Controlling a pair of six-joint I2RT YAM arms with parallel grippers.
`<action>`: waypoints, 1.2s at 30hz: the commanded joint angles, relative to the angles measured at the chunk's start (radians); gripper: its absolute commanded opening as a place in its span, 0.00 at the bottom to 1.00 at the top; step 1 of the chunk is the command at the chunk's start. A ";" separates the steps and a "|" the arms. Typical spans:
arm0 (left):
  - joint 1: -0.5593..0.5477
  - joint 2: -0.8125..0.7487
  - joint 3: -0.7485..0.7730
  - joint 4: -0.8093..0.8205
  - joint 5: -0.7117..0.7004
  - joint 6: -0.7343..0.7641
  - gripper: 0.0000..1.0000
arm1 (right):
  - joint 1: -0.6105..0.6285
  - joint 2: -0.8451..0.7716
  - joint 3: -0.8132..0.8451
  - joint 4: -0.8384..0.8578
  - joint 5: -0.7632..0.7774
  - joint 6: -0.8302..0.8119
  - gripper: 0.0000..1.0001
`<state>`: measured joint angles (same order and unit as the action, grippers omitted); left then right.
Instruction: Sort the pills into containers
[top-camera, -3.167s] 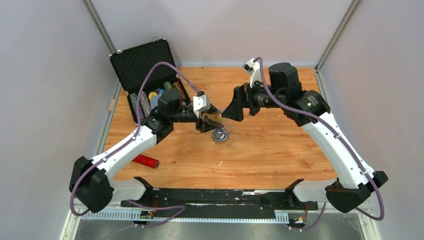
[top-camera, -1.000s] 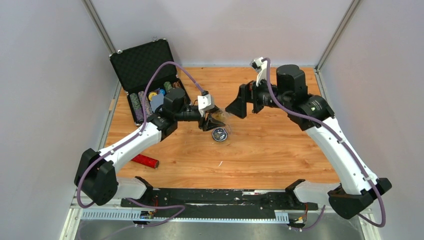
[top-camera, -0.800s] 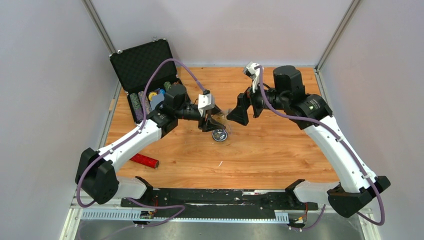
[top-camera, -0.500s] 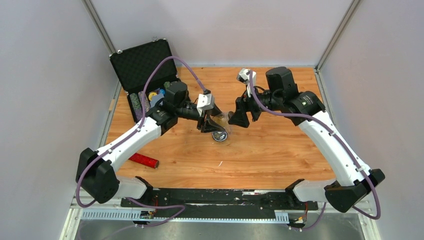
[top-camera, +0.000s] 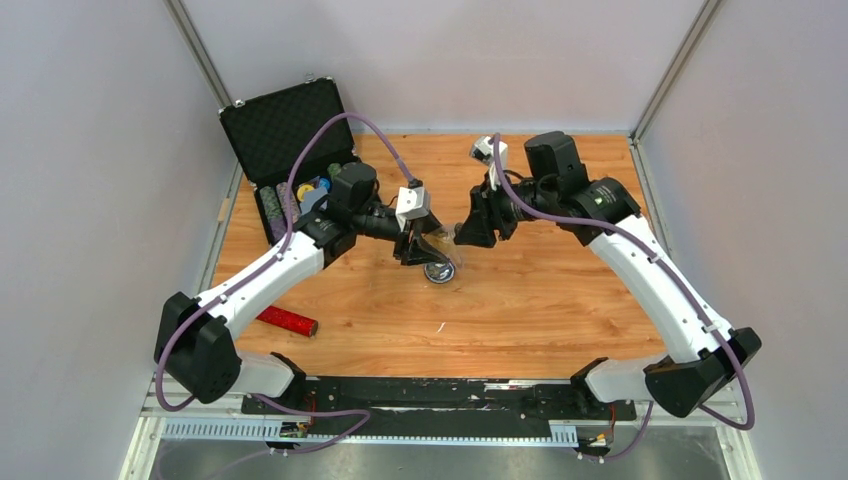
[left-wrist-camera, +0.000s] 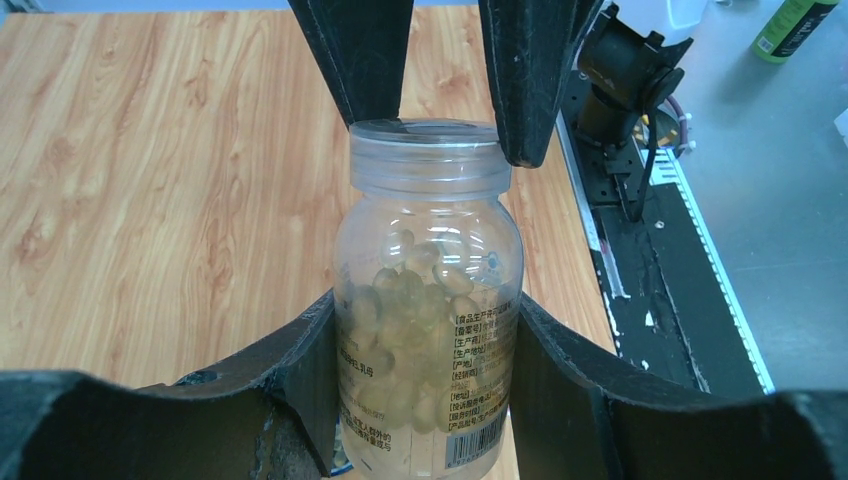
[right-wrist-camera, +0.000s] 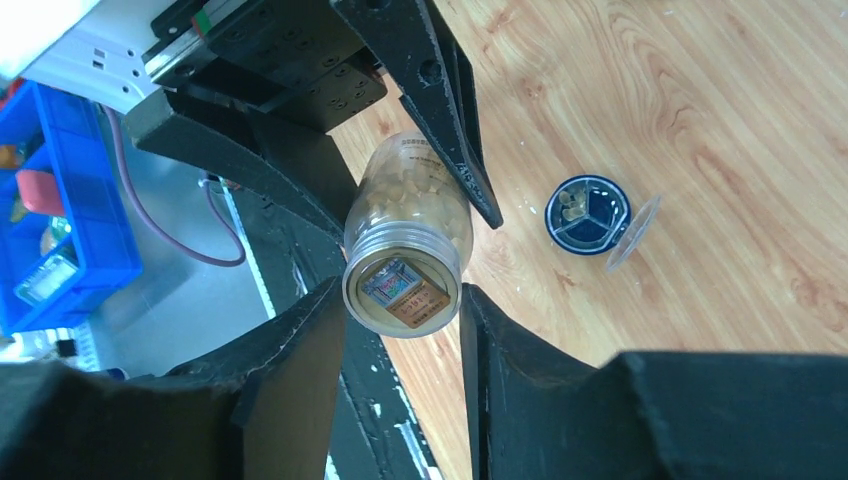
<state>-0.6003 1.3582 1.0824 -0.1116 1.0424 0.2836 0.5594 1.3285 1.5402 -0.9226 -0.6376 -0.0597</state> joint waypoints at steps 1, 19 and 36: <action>-0.008 -0.005 0.038 0.037 0.007 0.017 0.04 | 0.003 0.038 0.030 0.076 0.012 0.148 0.15; -0.009 -0.021 -0.009 0.140 -0.151 0.003 0.02 | 0.020 0.037 0.054 0.213 0.364 0.878 0.89; -0.009 -0.031 0.039 -0.008 -0.009 0.038 0.05 | -0.020 -0.097 -0.015 0.096 0.017 0.012 0.96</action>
<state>-0.6083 1.3582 1.0695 -0.0944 0.9527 0.2943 0.5407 1.1946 1.4876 -0.7563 -0.5671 0.1509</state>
